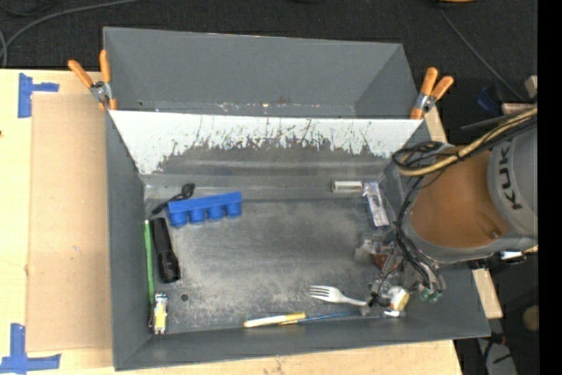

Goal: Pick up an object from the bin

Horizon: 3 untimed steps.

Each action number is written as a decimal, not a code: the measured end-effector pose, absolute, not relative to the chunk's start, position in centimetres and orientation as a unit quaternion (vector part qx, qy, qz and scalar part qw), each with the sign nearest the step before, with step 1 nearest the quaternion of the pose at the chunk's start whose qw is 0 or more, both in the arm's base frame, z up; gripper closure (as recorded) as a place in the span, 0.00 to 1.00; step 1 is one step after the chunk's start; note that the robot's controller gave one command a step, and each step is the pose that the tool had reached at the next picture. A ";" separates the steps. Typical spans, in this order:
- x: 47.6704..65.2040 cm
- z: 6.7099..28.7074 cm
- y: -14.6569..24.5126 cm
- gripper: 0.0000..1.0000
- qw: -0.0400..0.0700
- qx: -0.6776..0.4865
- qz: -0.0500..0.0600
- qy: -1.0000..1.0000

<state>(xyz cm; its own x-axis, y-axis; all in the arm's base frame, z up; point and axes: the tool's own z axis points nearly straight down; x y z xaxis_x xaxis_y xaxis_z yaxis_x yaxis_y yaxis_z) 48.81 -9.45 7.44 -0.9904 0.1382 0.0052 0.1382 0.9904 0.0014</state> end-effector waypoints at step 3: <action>48.9 6.7 -6.7 0.00 0.001 -0.066 -0.001 -0.998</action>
Offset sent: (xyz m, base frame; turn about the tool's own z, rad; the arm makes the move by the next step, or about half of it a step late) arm -0.0150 0.0356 0.0256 0.0282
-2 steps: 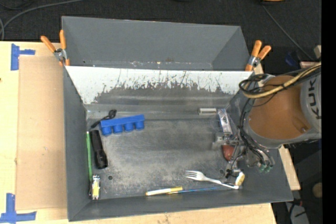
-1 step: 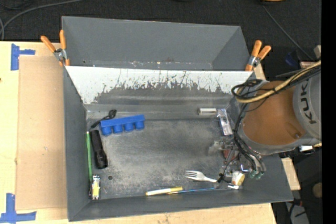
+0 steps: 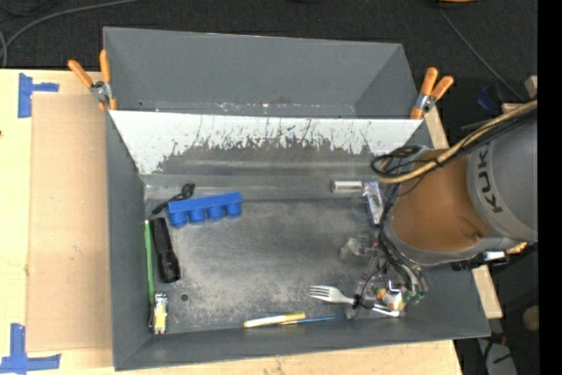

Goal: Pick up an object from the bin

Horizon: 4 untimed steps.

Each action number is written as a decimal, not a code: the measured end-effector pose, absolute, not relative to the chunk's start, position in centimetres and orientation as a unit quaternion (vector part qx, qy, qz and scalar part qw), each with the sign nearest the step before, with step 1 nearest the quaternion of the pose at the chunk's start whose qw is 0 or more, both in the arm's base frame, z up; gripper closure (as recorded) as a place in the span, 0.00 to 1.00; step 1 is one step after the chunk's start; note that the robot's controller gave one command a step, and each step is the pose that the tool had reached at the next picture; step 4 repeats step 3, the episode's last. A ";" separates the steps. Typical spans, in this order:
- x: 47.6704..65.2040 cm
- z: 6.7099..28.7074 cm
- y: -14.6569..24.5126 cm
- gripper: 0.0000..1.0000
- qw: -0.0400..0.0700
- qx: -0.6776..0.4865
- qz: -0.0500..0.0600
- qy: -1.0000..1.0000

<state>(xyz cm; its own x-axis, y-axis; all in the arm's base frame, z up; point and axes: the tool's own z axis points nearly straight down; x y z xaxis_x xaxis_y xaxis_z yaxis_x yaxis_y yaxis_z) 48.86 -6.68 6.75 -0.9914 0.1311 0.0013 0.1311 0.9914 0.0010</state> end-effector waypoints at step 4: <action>48.4 8.6 -6.3 1.00 0.009 -0.214 -0.001 -0.977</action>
Offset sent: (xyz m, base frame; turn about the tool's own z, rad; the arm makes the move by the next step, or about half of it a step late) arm 0.0000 0.0000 0.0000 0.0000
